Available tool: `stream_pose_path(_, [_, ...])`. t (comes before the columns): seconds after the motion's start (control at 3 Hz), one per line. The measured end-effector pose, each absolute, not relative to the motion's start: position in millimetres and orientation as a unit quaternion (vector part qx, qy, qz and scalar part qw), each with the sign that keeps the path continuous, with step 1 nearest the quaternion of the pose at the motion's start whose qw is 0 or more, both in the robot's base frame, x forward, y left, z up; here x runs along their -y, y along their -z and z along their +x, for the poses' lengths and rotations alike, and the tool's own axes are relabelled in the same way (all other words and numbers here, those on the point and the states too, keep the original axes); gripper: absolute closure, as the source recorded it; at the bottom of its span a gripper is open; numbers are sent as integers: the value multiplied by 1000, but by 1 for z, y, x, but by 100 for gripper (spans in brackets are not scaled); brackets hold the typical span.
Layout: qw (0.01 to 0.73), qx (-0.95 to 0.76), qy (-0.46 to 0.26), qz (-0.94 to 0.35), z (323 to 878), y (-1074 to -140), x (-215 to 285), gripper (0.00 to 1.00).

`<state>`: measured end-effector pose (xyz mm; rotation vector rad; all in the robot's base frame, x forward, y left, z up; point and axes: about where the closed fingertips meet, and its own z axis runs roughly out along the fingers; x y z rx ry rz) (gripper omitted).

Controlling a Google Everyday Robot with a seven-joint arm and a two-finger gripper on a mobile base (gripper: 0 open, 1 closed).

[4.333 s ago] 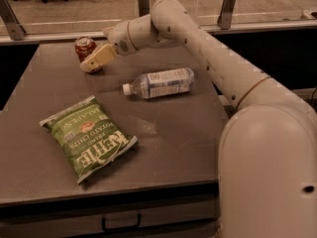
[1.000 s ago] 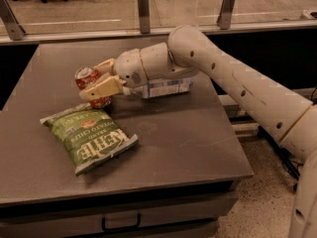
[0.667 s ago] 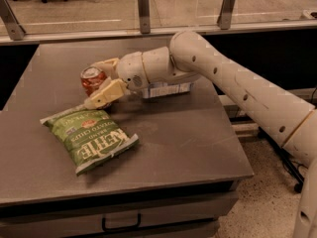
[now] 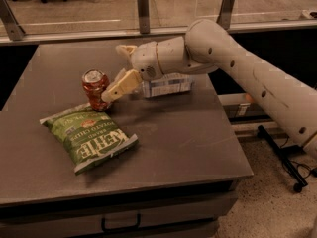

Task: Move coke can near green jalapeno chip bag

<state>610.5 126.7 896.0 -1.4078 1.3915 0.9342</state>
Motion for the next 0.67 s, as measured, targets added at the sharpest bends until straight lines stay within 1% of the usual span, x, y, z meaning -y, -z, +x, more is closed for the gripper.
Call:
stream_pose_path(0.33, [474,-596,-321,-562,625,-918,-79,0])
stream_pose_path(0.67, [475,-599,-316,-562,625,-920,-76,0])
